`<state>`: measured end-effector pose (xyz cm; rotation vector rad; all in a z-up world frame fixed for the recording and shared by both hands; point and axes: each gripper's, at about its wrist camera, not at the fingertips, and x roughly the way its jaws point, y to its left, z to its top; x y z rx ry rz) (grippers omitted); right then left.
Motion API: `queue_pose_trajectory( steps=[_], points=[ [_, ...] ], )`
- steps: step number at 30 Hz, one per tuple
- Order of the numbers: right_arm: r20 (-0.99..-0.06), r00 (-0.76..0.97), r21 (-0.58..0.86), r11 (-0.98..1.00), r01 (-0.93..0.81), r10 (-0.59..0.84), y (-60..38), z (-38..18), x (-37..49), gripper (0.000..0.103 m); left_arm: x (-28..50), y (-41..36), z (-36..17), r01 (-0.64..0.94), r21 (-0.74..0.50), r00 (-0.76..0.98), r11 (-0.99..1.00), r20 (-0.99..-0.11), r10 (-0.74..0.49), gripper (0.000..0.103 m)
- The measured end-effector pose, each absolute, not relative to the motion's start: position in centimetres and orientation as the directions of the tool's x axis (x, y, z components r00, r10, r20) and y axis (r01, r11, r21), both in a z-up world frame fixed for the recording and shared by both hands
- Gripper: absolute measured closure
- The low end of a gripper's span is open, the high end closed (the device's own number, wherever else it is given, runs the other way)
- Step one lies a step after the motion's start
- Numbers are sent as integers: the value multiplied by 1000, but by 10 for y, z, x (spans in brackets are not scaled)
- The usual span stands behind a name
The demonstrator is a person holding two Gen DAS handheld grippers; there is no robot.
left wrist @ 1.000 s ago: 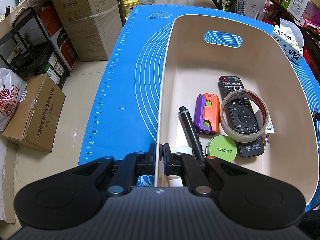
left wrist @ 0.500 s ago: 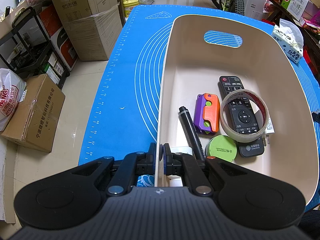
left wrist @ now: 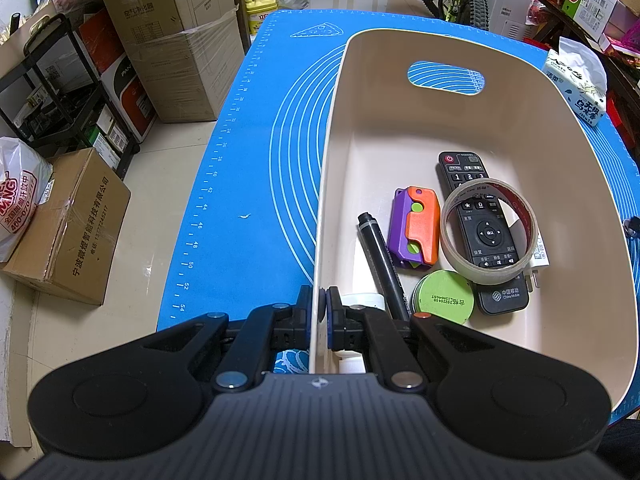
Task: Organize rigid objects
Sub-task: 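Lower the right gripper over the silver keys and close on them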
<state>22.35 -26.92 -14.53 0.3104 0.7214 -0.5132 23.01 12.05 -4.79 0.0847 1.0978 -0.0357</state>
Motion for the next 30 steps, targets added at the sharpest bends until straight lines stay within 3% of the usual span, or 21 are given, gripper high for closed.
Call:
queue_pose_trajectory(
  steps=[12, 30],
  points=[
    [-662, 685, 106, 867, 488, -305, -260, -127, 210, 91, 230, 120, -48, 70, 52, 455, 996, -890, 15, 95],
    [-496, 841, 137, 936, 324, -218, -240, -22, 191, 91, 231, 121, -47, 70, 54, 455, 996, -890, 16, 95]
  ],
)
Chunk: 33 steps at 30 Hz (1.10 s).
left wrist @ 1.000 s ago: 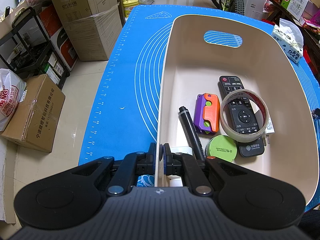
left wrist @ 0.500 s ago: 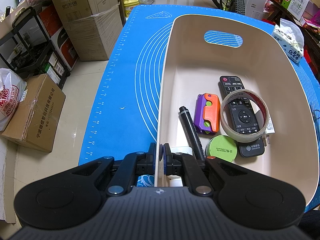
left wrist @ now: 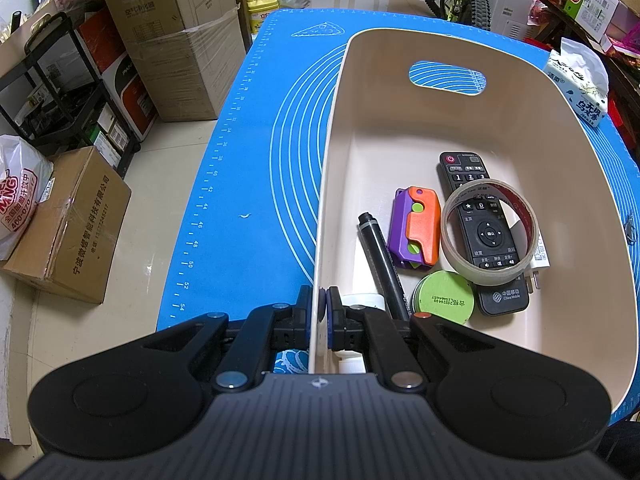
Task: Organize rigid objects
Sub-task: 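Lower the right gripper over the silver keys and close on them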
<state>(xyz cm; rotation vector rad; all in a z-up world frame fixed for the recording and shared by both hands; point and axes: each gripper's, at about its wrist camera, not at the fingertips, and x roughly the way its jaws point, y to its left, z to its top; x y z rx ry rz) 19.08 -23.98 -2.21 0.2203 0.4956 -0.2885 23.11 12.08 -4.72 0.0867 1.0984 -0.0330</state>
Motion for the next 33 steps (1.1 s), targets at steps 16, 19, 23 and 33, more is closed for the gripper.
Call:
queue_pose_trajectory(
  steps=[16, 19, 23, 33],
  points=[
    [-769, 600, 164, 839, 520, -222, -274, -110, 206, 67, 231, 122, -49, 72, 45, 455, 996, -891, 8, 95],
    [-797, 566, 184, 808, 559, -210, -283, -128, 205, 55, 231, 122, -50, 72, 47, 455, 996, -891, 9, 95],
    [-787, 586, 222, 796, 563, -194, -288, -139, 206, 49, 231, 121, -50, 71, 52, 455, 996, -891, 14, 95],
    [-726, 643, 149, 858, 491, -241, -270, -145, 222, 60, 231, 120, -50, 71, 56, 455, 996, -890, 18, 95]
  ],
)
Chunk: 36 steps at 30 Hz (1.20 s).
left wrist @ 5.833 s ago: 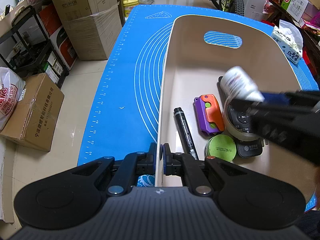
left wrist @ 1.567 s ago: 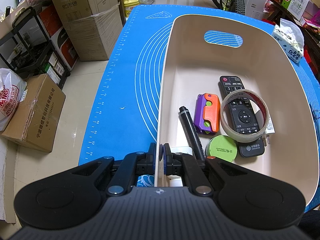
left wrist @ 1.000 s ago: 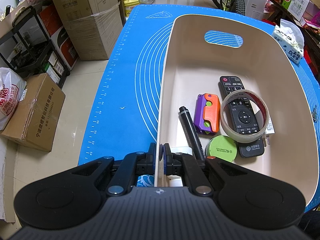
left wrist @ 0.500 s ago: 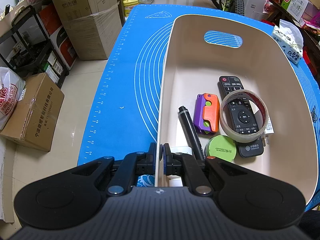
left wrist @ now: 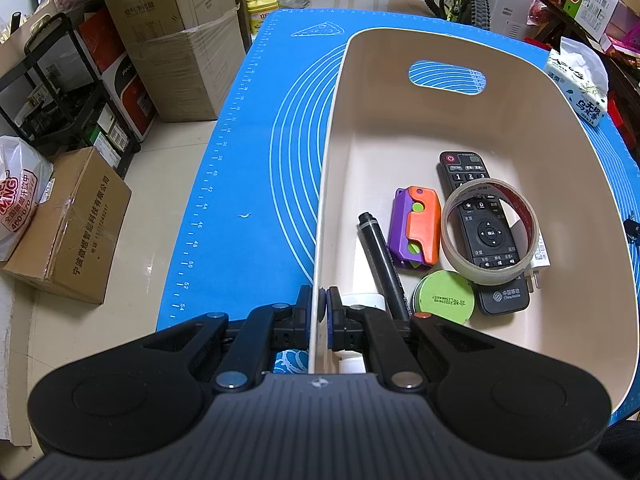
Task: Organize rigid objects
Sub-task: 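Lower the right gripper over the silver keys and close on them, then carry the silver keys into the bin and release them with the right gripper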
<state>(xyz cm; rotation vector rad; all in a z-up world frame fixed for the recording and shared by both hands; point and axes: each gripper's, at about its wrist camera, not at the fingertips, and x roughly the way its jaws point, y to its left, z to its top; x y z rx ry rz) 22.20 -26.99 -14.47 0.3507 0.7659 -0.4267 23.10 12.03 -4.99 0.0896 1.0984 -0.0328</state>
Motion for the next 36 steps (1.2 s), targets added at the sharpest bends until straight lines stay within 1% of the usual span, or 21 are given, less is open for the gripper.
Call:
queue_pose_trajectory(
  steps=[1, 6, 9, 11, 13, 14, 21, 23, 25, 28, 30, 36],
  points=[
    [-718, 649, 143, 860, 489, -249, -269, -145, 222, 63, 231, 120, -50, 71, 56, 455, 996, -890, 18, 95],
    [-694, 667, 104, 879, 466, -272, -265, -146, 221, 65, 231, 120, -50, 71, 56, 455, 996, -890, 18, 95],
    [-669, 686, 67, 895, 440, -287, -259, -142, 219, 70, 231, 120, -50, 71, 58, 455, 996, -890, 19, 95],
    [-651, 700, 41, 907, 420, -294, -255, -138, 219, 79, 231, 120, -50, 71, 57, 455, 996, -890, 19, 95],
    [-642, 709, 16, 919, 395, -294, -253, -135, 220, 81, 231, 120, -50, 71, 57, 455, 996, -890, 19, 95],
    [-637, 714, 3, 926, 378, -290, -252, -133, 221, 86, 231, 120, -50, 71, 57, 455, 996, -890, 19, 95],
    [-638, 721, -39, 946, 321, -271, -248, -131, 234, 85, 231, 120, -50, 71, 56, 455, 996, -890, 18, 95],
    [-677, 698, -28, 957, 290, -232, -247, -137, 239, 84, 231, 120, -50, 71, 57, 455, 996, -890, 19, 95],
    [-678, 692, -55, 956, 288, -247, -245, -142, 242, 83, 231, 121, -50, 71, 56, 455, 996, -890, 18, 95],
    [-678, 689, -52, 953, 300, -254, -246, -144, 244, 84, 231, 120, -50, 71, 57, 455, 996, -890, 18, 95],
    [-680, 682, -85, 954, 289, -267, -242, -143, 246, 84, 231, 120, -50, 71, 57, 454, 996, -891, 19, 95],
    [-667, 682, -110, 945, 309, -301, -238, -129, 237, 85, 232, 120, -51, 70, 56, 454, 996, -891, 18, 95]
  ],
)
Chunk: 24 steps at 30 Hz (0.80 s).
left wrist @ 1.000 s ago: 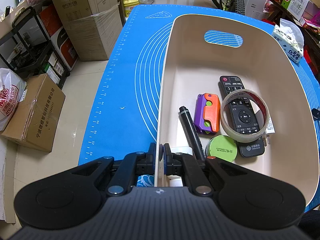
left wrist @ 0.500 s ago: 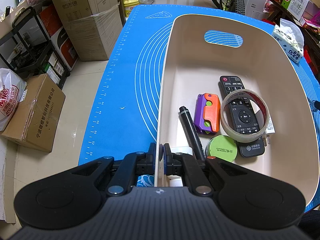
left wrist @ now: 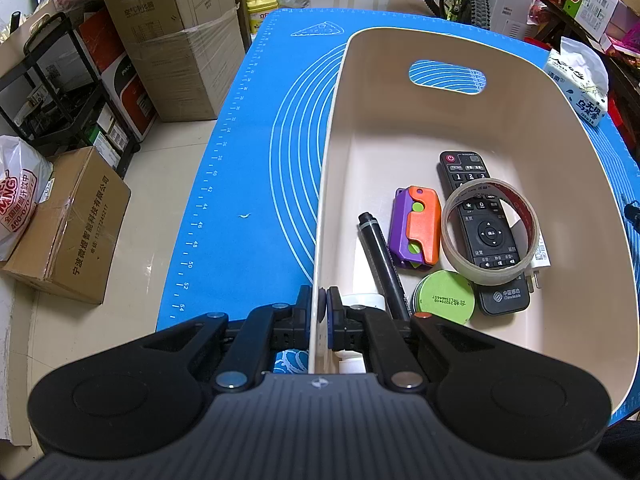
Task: Organize rigid objects
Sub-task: 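Carry the silver keys into the bin and release them with the right gripper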
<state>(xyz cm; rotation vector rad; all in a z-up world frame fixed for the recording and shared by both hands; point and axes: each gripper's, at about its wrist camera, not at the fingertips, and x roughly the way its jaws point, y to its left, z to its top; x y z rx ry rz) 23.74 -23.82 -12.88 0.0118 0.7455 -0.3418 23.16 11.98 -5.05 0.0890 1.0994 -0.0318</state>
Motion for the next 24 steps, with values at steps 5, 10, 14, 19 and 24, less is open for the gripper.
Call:
queue_pose_trajectory(
  steps=[5, 10, 14, 19, 24],
  points=[
    [-634, 729, -89, 961, 261, -257, -225, -95, 225, 85, 232, 120, -51, 70, 56, 454, 996, -891, 19, 95],
    [-581, 802, -25, 988, 152, -138, -196, -43, 215, 85, 232, 120, -51, 70, 56, 454, 996, -891, 18, 95],
    [-532, 847, 17, 999, 34, -20, -160, -6, 208, 85, 232, 120, -51, 70, 56, 454, 996, -891, 18, 95],
    [-533, 839, 57, 994, -97, 113, -116, 11, 208, 85, 232, 119, -51, 70, 55, 454, 996, -891, 17, 95],
    [-593, 785, 69, 982, -173, 180, -75, -8, 210, 85, 232, 120, -51, 70, 55, 453, 996, -891, 17, 95]
  ],
)
